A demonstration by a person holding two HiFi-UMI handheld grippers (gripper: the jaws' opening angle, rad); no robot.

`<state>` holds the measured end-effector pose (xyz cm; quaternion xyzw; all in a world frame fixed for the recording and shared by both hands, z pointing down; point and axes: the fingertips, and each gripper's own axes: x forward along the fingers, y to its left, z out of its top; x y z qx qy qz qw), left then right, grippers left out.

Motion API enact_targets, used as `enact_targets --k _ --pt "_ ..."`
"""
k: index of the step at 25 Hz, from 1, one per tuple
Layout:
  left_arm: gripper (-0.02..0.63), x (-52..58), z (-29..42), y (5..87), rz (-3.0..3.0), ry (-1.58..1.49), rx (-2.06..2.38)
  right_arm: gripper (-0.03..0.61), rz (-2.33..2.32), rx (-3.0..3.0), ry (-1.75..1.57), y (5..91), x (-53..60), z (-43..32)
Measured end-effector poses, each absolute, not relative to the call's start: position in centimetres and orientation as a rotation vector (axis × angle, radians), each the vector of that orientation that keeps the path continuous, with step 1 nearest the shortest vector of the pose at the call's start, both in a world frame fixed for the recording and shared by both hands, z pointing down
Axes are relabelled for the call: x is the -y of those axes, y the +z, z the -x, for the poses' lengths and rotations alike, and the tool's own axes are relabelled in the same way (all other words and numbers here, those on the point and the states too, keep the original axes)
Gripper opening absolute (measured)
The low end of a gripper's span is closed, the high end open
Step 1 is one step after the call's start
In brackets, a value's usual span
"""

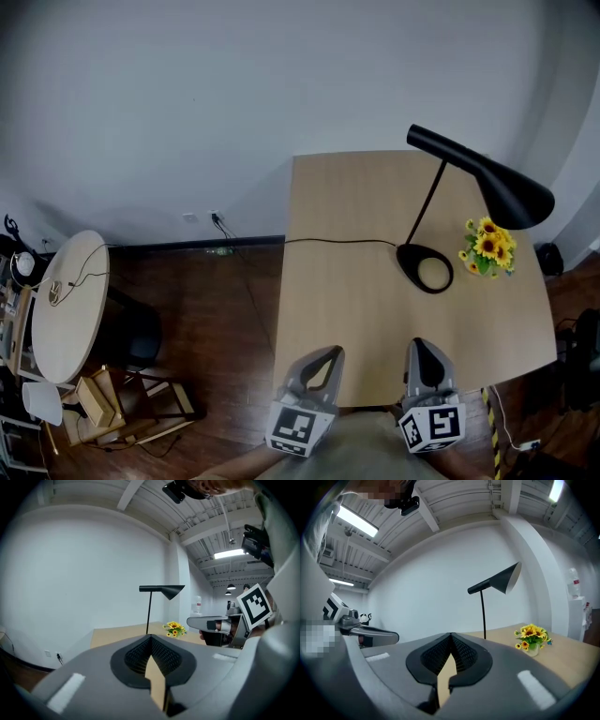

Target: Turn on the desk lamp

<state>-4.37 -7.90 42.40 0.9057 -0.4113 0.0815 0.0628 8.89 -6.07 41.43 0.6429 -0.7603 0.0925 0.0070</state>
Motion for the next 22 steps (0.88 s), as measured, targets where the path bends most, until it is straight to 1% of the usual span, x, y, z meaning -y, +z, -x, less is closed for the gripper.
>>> enact_targets --k 9,22 --pt "0.0 14.3 -2.5 43.6 -2.714 0.323 1.258 0.0 -1.944 2.385 0.279 43.7 14.0 -14.9" --pt "0.0 22.9 -6.7 47.6 -2.645 0.449 1.336 0.0 -1.878 2.304 0.32 50.9 24.3 -19.2"
